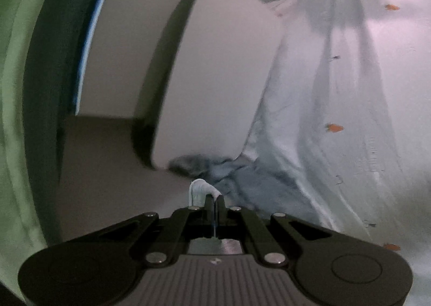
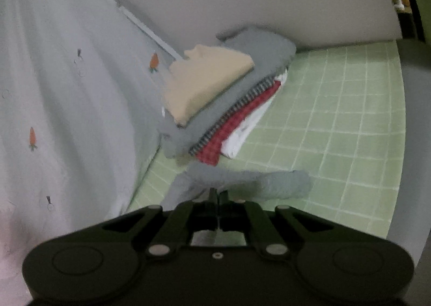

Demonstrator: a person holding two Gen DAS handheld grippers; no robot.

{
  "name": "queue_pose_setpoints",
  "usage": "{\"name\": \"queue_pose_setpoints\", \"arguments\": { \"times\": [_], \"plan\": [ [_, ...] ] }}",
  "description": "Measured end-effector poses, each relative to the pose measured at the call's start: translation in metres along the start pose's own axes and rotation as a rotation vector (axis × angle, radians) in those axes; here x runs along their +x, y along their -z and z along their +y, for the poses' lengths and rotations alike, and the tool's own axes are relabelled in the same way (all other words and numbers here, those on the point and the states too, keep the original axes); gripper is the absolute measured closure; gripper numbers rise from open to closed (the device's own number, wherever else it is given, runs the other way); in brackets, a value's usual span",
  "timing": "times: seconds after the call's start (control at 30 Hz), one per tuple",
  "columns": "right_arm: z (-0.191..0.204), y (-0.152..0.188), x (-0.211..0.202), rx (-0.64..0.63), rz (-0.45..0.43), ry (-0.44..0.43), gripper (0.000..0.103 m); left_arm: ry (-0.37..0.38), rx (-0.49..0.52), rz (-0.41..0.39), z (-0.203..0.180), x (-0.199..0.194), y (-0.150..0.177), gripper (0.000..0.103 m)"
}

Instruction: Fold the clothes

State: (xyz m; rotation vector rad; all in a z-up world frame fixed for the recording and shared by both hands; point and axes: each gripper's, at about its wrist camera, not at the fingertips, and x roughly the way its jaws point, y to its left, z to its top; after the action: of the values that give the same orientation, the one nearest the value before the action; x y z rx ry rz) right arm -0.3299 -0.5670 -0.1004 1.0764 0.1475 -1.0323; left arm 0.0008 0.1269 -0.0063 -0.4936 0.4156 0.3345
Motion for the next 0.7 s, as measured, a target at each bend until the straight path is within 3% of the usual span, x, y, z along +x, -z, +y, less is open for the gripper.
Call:
{"name": "queue_pose_setpoints", "arguments": {
  "times": [0.33, 0.6, 0.7],
  "plan": [
    [0.048, -0.014, 0.044, -0.083, -0.021, -0.027, 0.102, 0.000, -0.038, 0.004, -0.029, 0.037, -0.001, 0.103],
    [0.126, -0.029, 0.129, -0.220, -0.015, -0.014, 0.102, 0.042, 0.059, 0.031, -0.135, 0.114, -0.004, 0.103],
    [0.152, -0.028, 0.178, -0.259, 0.001, 0.014, 0.102, 0.042, 0.104, 0.042, -0.169, 0.159, 0.011, 0.103]
  ]
}}
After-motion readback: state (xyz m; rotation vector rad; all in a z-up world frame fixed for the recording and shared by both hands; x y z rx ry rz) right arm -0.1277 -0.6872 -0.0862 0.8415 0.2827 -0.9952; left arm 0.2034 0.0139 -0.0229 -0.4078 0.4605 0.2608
